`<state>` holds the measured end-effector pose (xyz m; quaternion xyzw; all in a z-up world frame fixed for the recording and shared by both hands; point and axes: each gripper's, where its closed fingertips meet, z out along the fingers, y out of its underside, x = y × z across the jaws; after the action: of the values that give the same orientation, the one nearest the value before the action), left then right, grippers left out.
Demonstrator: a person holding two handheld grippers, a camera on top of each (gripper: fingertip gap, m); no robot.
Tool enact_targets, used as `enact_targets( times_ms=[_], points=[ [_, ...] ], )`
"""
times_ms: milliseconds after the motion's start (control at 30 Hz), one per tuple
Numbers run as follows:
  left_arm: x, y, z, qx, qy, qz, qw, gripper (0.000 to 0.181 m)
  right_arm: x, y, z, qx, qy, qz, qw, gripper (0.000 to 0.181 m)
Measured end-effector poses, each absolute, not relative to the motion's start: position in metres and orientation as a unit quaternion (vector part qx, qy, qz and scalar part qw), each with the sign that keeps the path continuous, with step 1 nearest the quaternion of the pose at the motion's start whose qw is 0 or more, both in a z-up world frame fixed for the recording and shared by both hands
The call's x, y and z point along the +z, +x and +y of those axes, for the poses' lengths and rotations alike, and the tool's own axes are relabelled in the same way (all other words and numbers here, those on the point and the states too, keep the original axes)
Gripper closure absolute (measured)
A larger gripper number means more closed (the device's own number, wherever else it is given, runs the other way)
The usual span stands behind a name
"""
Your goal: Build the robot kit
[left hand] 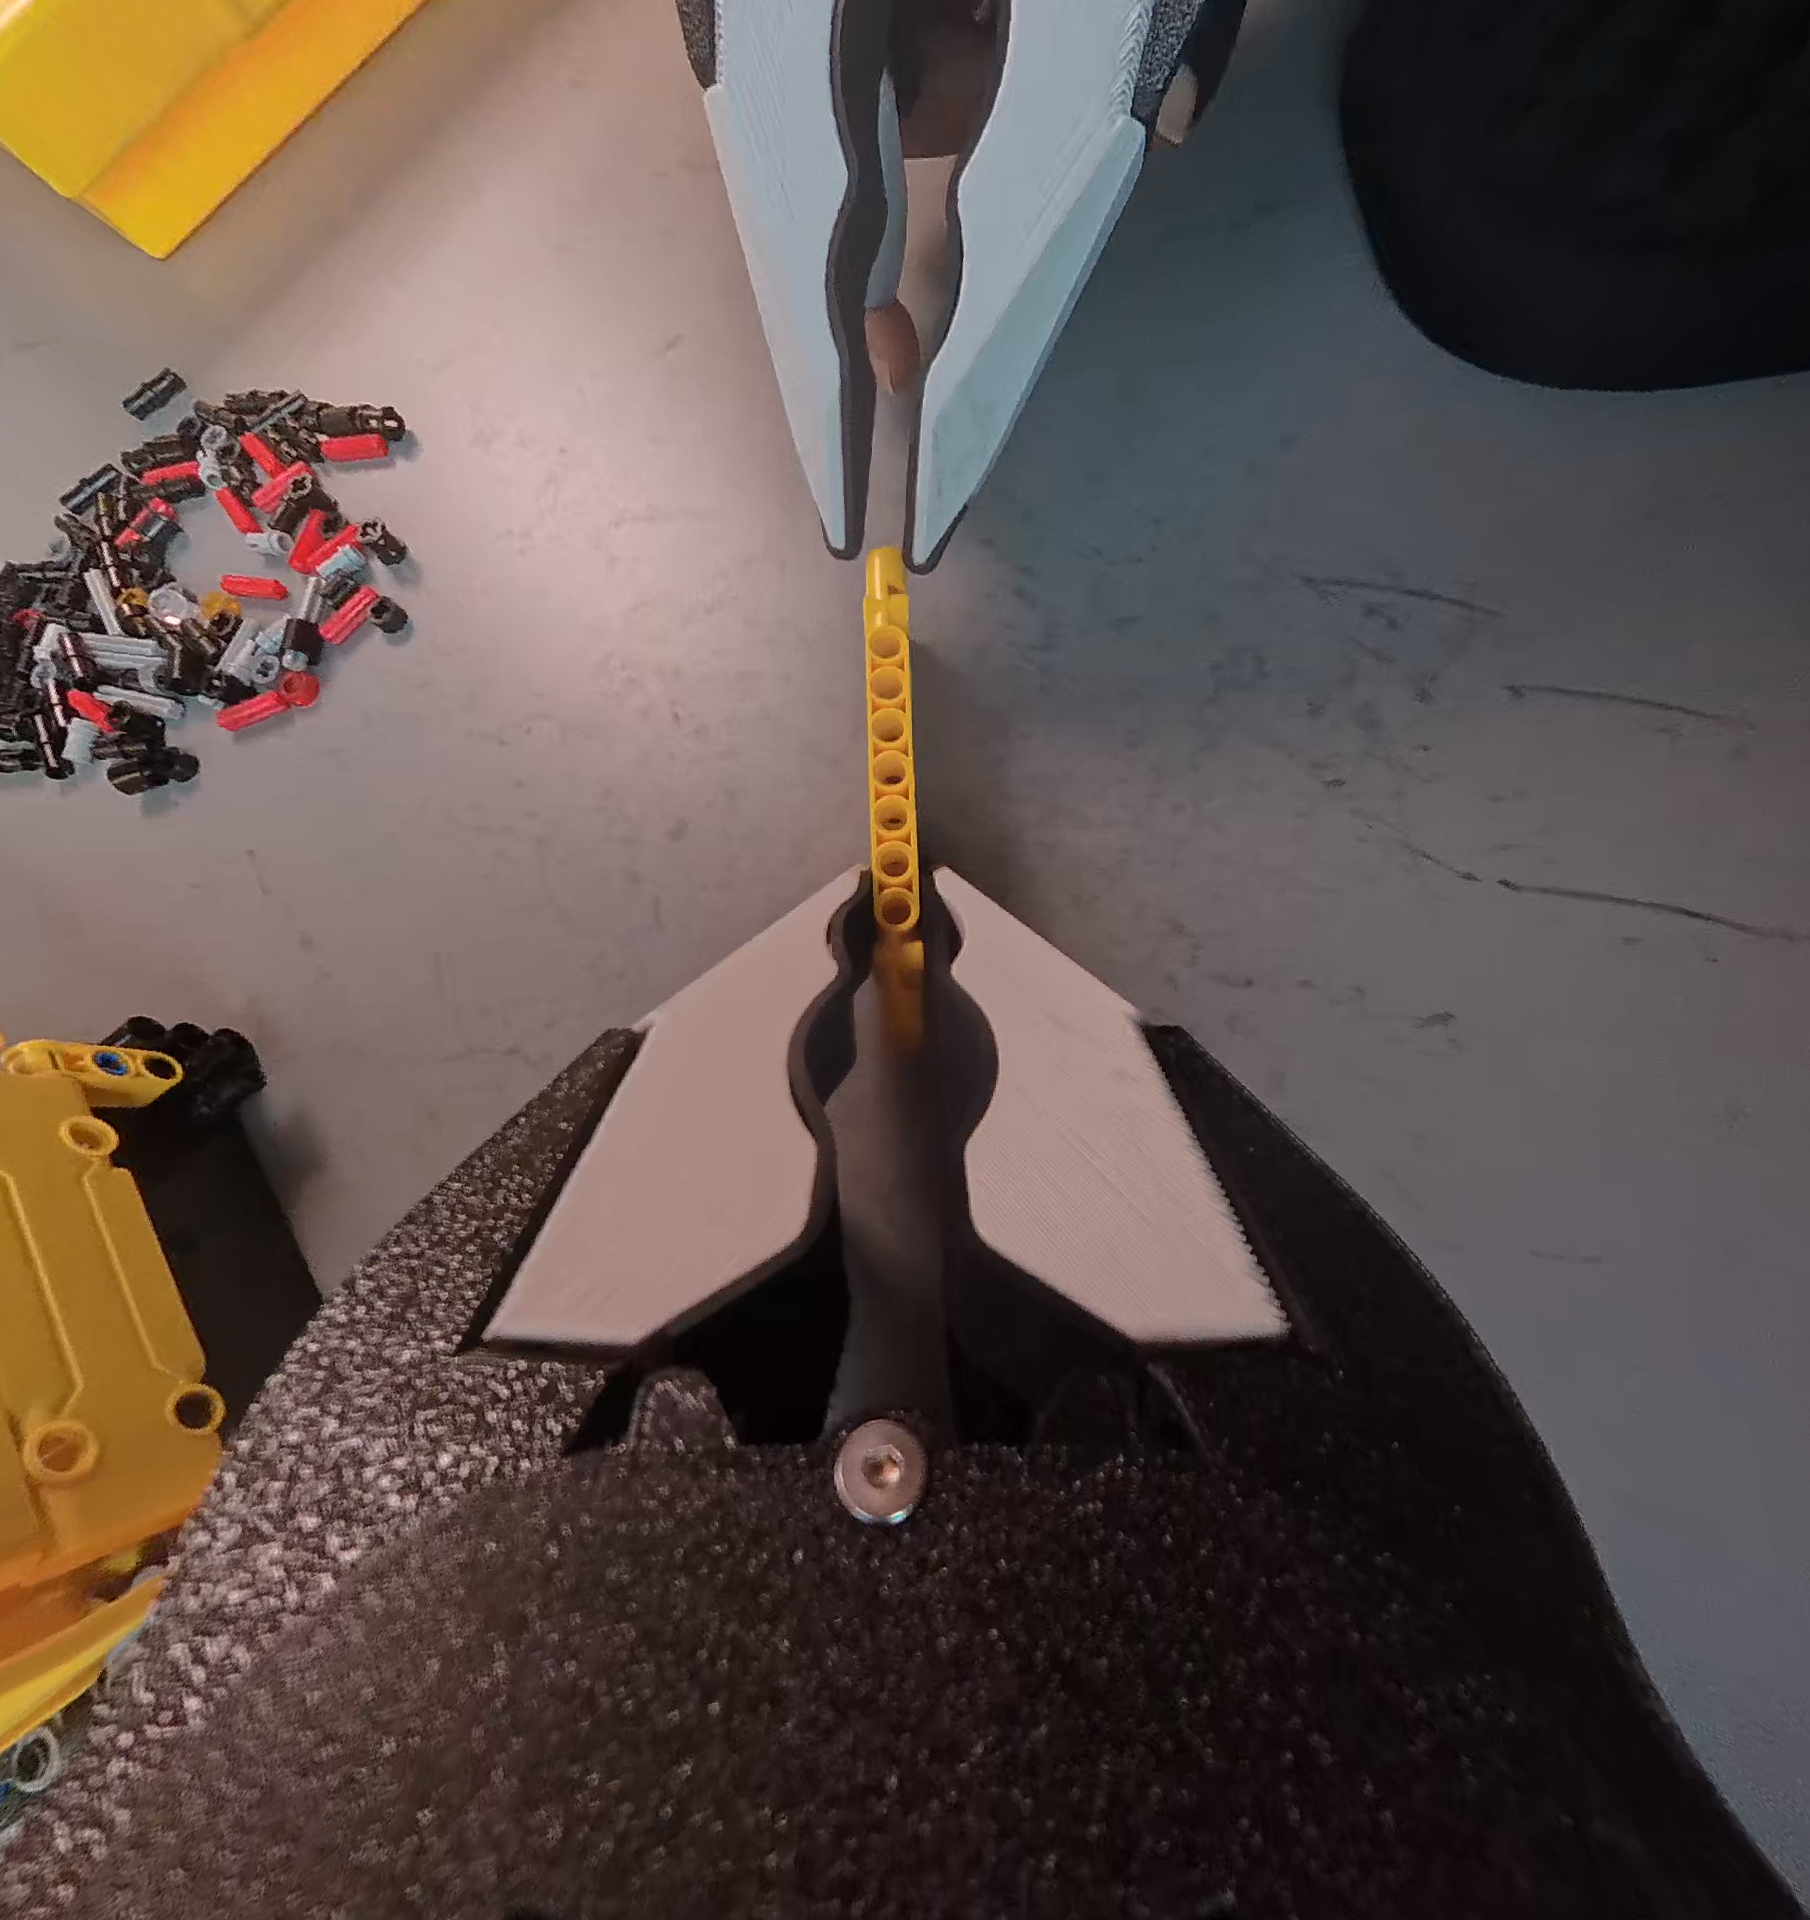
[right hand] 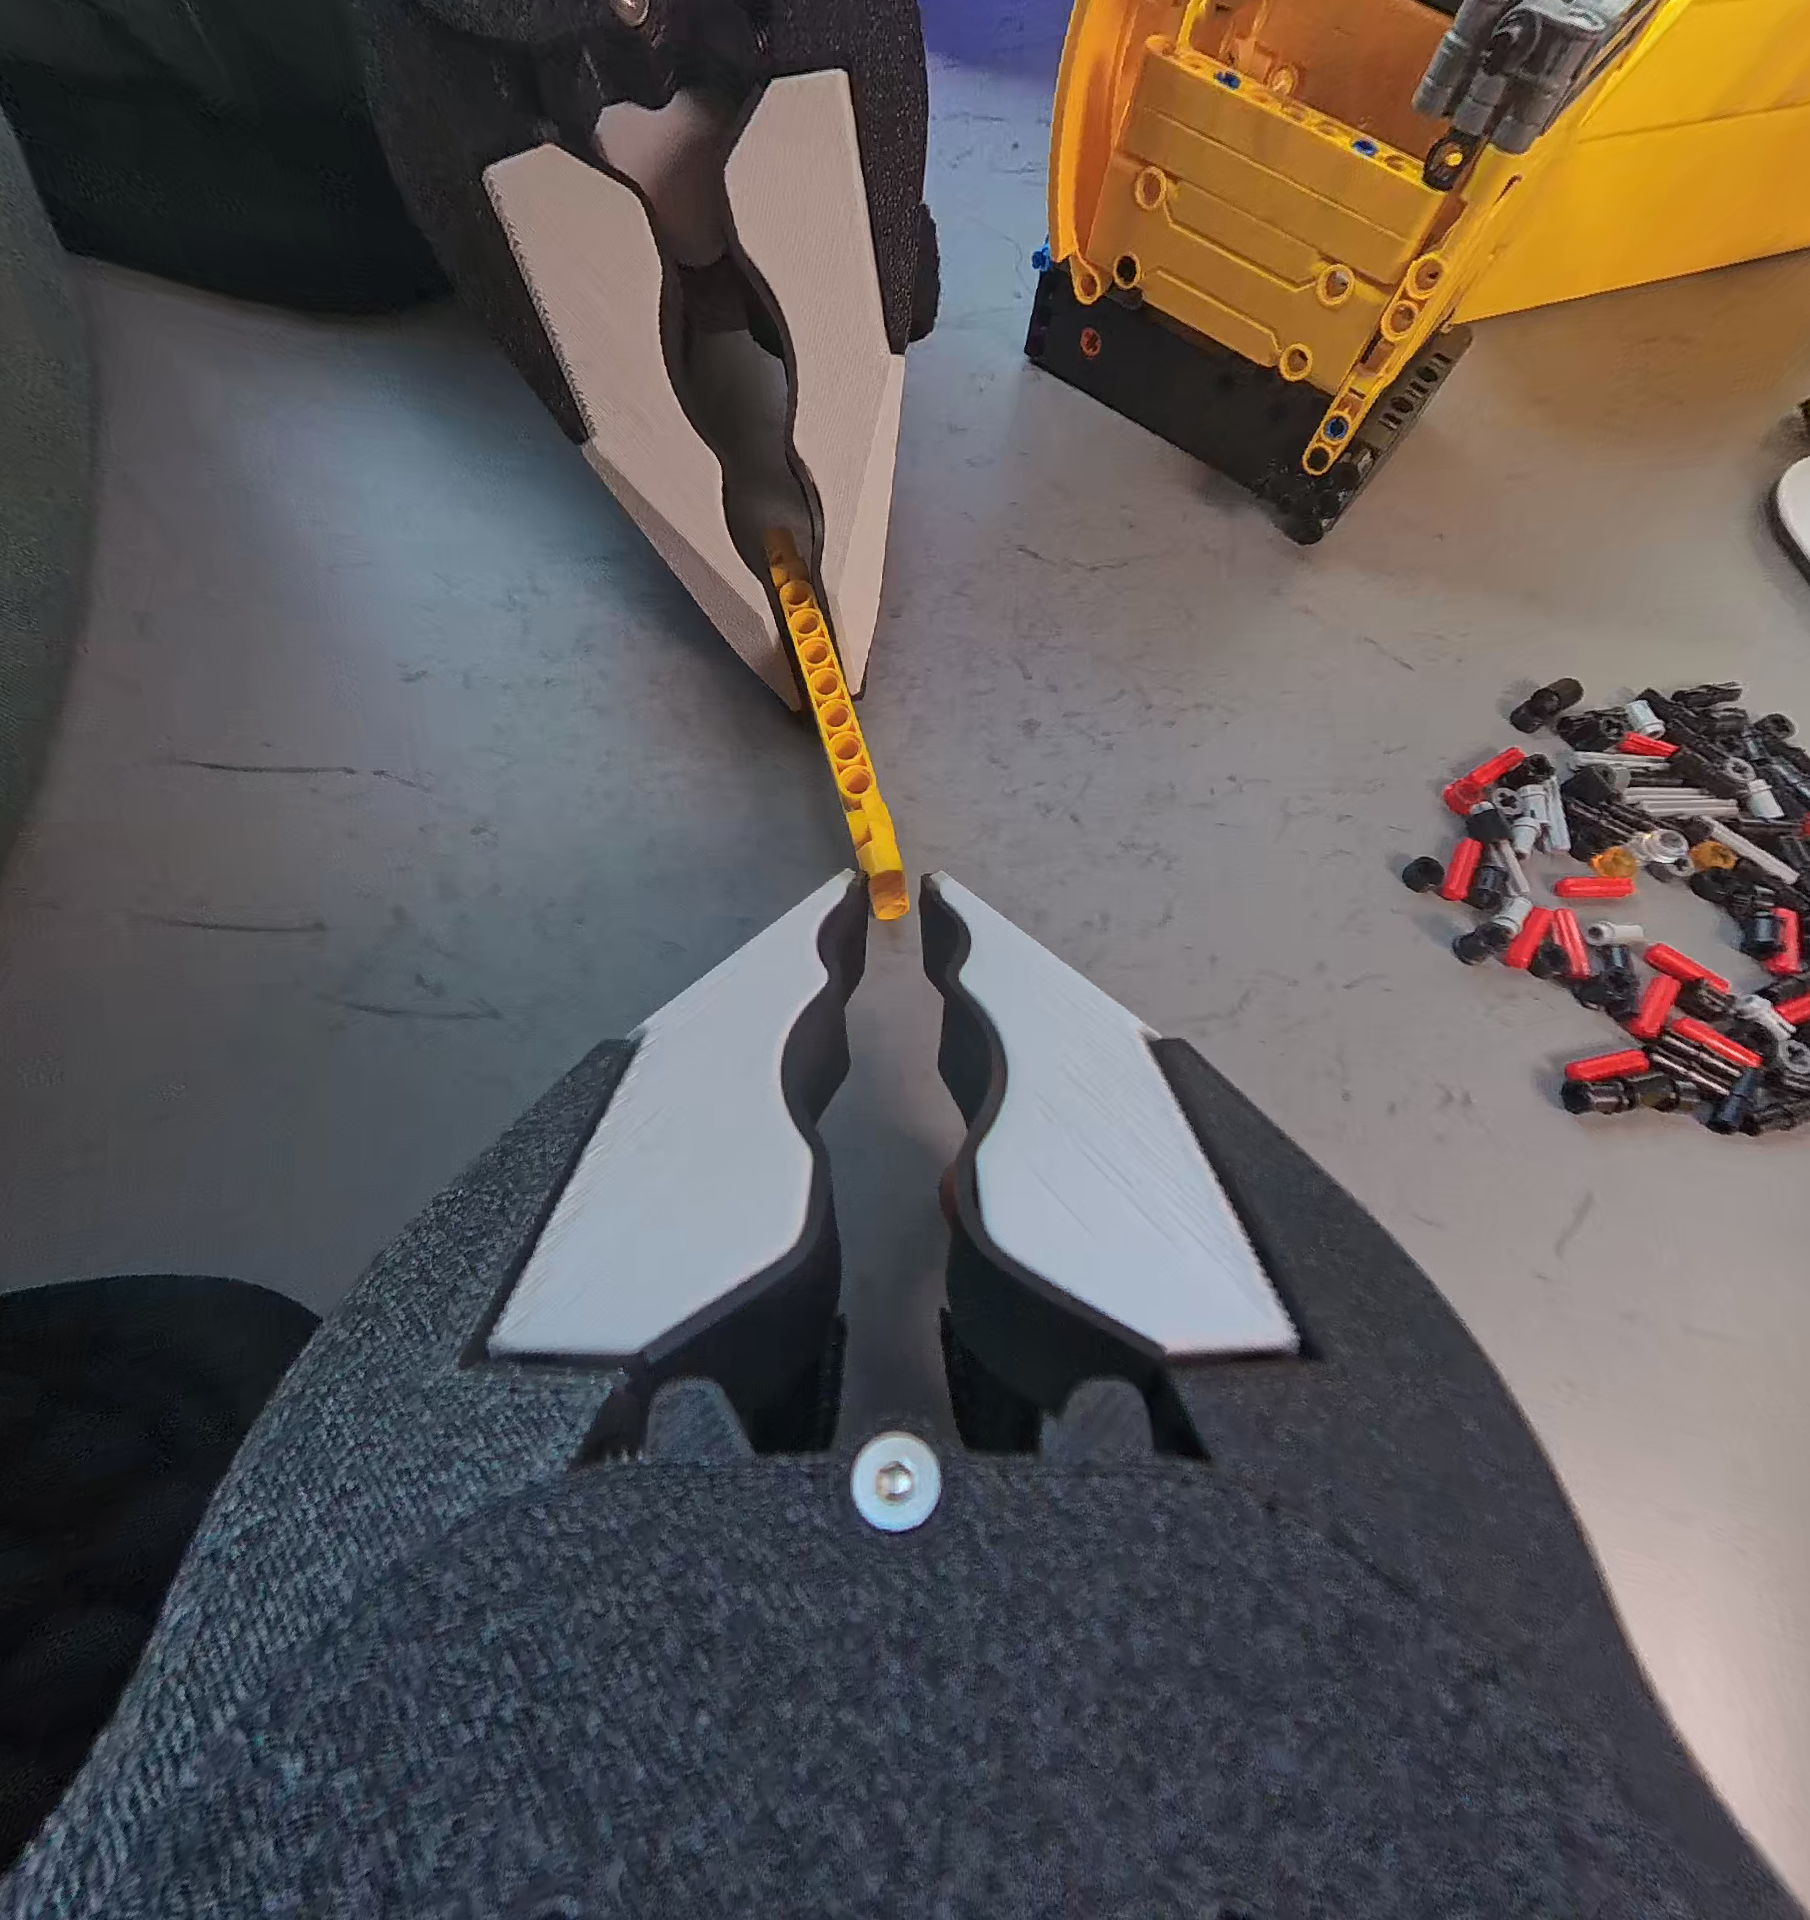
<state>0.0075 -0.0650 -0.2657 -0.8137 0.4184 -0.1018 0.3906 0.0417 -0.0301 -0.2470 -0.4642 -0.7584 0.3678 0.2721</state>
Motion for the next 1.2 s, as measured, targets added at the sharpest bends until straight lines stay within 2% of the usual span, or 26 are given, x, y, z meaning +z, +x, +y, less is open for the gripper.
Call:
enact_targets(
  times_ms=[67, 267, 367, 467, 633, 1200],
  points=[
    [-0.266, 0.007, -0.065, -0.106, -0.816, 0.416, 0.388, 0.174, -0.247, 0.043, -0.031, 0.369, -0.461, -0.761, 0.268, 0.181],
    [-0.264, 0.005, -0.067, -0.118, -0.816, 0.411, 0.389, 0.175, -0.25, 0.044, -0.028, 0.357, -0.465, -0.764, 0.27, 0.181],
    [-0.266, 0.005, -0.067, -0.121, -0.82, 0.409, 0.382, 0.174, -0.233, 0.04, -0.034, 0.391, -0.461, -0.745, 0.281, 0.177],
    [-0.266, 0.007, -0.067, -0.13, -0.825, 0.402, 0.377, 0.174, -0.216, 0.029, -0.049, 0.414, -0.454, -0.731, 0.295, 0.181],
    [-0.266, 0.009, -0.066, -0.137, -0.827, 0.398, 0.373, 0.174, -0.241, 0.025, -0.05, 0.359, -0.48, -0.753, 0.273, 0.181],
    [-0.266, 0.01, -0.067, -0.143, -0.828, 0.397, 0.371, 0.175, -0.241, 0.02, -0.054, 0.373, -0.491, -0.743, 0.262, 0.181]
  ],
)
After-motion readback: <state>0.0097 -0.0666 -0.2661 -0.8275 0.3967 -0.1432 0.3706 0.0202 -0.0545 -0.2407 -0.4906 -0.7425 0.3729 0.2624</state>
